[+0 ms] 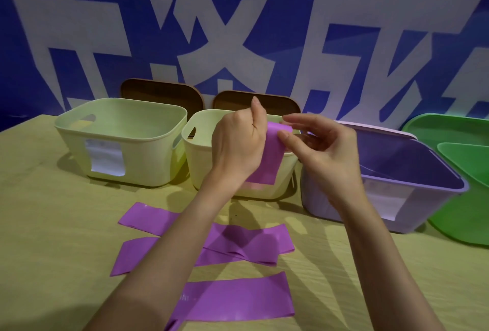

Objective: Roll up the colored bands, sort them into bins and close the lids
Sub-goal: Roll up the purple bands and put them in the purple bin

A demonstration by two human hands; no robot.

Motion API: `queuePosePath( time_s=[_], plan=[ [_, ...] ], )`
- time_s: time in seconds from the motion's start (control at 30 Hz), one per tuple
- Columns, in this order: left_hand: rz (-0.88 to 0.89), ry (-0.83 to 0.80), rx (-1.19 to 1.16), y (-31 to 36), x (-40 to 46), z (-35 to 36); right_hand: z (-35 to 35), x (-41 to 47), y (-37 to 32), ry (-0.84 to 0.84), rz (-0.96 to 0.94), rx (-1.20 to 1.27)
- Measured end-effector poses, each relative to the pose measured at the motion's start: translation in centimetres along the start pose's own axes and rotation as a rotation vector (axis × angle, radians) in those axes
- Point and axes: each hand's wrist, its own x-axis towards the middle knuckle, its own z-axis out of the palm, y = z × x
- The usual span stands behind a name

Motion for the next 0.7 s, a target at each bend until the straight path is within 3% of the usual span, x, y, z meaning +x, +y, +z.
queuePosePath(
  time_s=[0.17, 0.43, 0.7],
  plan=[
    [-0.204, -0.09, -0.035, 0.08, 0.19, 0.04, 0.02, -0.08, 0.38, -0.012, -0.085, -0.094],
    [0.125, -0.014, 0.164, -0.19, -0.06, -0.14, -0.36, 0.01, 0.41, 0.025, 0.136, 0.099],
    [-0.033, -0.039, 0.089, -0.26, 0.01, -0.08, 0.11, -0.09, 0.08, 0.009, 0.068, 0.044]
  ],
)
